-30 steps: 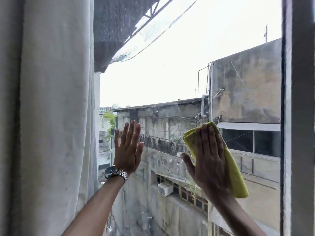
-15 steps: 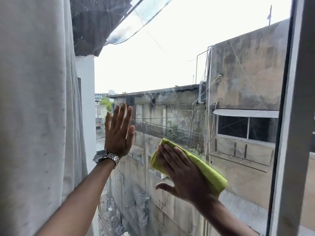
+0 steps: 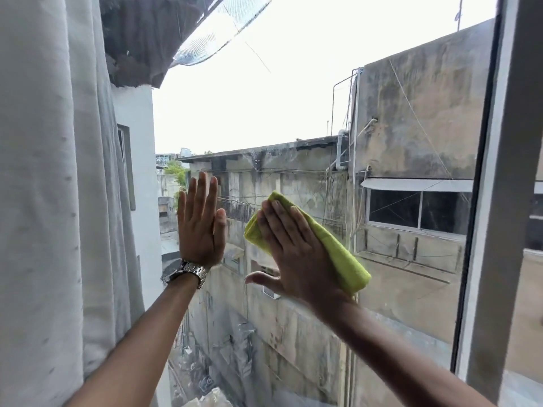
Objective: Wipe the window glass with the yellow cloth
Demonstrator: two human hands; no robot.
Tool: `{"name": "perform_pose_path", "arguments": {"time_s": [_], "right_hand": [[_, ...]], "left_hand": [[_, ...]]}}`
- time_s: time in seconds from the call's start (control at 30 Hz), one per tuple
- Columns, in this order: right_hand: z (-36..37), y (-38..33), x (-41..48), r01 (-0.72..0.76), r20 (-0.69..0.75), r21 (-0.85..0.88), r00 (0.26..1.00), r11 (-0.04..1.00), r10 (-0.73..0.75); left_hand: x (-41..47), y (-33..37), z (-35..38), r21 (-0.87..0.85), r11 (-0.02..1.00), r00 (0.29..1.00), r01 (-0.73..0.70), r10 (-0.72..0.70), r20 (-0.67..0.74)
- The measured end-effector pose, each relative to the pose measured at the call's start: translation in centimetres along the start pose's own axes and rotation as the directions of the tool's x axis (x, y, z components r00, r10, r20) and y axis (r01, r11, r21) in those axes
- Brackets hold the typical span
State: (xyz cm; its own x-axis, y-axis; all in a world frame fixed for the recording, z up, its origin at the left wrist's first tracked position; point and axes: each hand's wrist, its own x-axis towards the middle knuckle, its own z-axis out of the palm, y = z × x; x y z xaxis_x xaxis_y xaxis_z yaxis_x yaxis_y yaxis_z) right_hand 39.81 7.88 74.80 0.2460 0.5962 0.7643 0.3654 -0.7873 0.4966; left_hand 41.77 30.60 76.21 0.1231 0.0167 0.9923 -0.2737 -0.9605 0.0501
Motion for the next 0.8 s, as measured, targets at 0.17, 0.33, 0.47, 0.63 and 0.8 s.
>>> {"name": "perform_pose_path", "arguments": {"time_s": [0.17,0.33,0.47,0.63,0.8], "right_hand": [[0.3,1.5,-5.6,0.11,0.109,-0.011,0.988,0.994,-0.109],[-1.2,6.2,-8.7,-0.063,0.005,-0.028,0.998,0.998,0.063],[-2.1,5.1,-4.3,-0.172,-0.02,0.042,0.985,0.984,0.173],[-0.7,-0.8,-0.3,-0.077,-0.018,0.119,0.997,0.99,0.08],[0.9,-1.3,-5.0,0.022,0.056,0.068,0.998,0.997,-0.026]], "left_hand": [[-0.1,0.5,-0.5,0.01,1.0,1.0,0.008,-0.008,0.011],[0.1,0.8,-0.8,0.023,1.0,1.0,0.015,-0.016,0.025],[0.0,0.7,-0.4,0.027,1.0,1.0,0.0,0.001,-0.005],[-0.1,0.7,-0.6,0.048,0.999,1.0,-0.012,0.013,-0.012],[-0.1,0.9,-0.9,0.033,0.999,1.0,0.014,-0.014,-0.006]]}}
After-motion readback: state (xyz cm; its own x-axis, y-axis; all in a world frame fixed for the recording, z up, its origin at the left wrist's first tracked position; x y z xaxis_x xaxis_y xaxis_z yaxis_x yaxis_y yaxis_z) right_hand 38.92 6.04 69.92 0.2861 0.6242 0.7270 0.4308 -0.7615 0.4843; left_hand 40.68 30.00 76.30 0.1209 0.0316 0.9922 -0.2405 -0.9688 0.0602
